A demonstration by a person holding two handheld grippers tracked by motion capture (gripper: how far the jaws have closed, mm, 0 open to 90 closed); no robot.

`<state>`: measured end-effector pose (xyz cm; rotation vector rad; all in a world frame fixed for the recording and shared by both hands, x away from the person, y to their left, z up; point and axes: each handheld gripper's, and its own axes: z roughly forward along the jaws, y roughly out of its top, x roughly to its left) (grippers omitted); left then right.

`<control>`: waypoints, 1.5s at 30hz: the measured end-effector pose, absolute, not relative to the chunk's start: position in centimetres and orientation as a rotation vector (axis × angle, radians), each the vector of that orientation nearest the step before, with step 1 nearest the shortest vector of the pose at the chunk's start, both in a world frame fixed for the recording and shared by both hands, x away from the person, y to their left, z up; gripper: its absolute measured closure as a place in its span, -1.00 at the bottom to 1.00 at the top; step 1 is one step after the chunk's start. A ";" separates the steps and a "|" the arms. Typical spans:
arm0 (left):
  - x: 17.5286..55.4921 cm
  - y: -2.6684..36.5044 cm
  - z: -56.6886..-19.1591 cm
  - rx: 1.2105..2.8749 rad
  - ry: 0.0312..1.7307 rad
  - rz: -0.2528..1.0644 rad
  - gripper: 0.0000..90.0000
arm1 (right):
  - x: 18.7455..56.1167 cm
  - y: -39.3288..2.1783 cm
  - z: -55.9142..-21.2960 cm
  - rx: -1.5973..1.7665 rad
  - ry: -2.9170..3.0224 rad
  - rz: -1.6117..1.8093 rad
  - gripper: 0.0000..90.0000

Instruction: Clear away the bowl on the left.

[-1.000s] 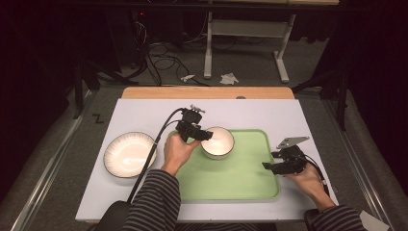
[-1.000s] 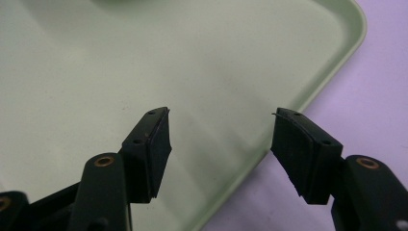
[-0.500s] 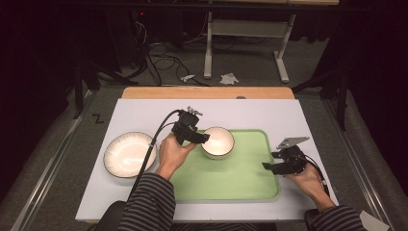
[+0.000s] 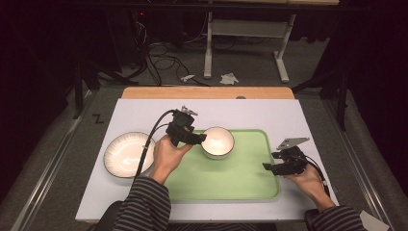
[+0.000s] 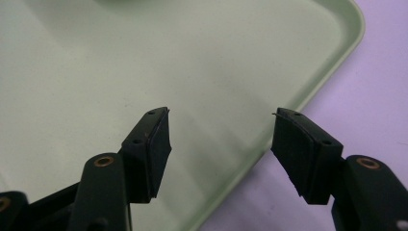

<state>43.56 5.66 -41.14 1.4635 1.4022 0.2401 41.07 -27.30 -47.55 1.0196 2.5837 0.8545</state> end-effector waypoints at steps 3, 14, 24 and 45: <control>43.1 5.9 -40.9 1.471 1.396 0.256 -0.07 | 40.9 -27.3 -47.5 1.004 2.585 0.848 -0.11; 42.3 6.1 -40.5 1.454 1.382 0.246 -0.07 | 40.7 -27.3 -47.4 1.009 2.579 0.851 -0.11; 40.7 6.8 -40.4 1.460 1.363 0.245 -0.07 | 40.6 -27.3 -47.3 1.014 2.572 0.857 -0.11; 37.6 8.1 -40.9 1.455 1.346 0.254 -0.08 | 40.5 -27.3 -47.1 1.018 2.569 0.849 -0.10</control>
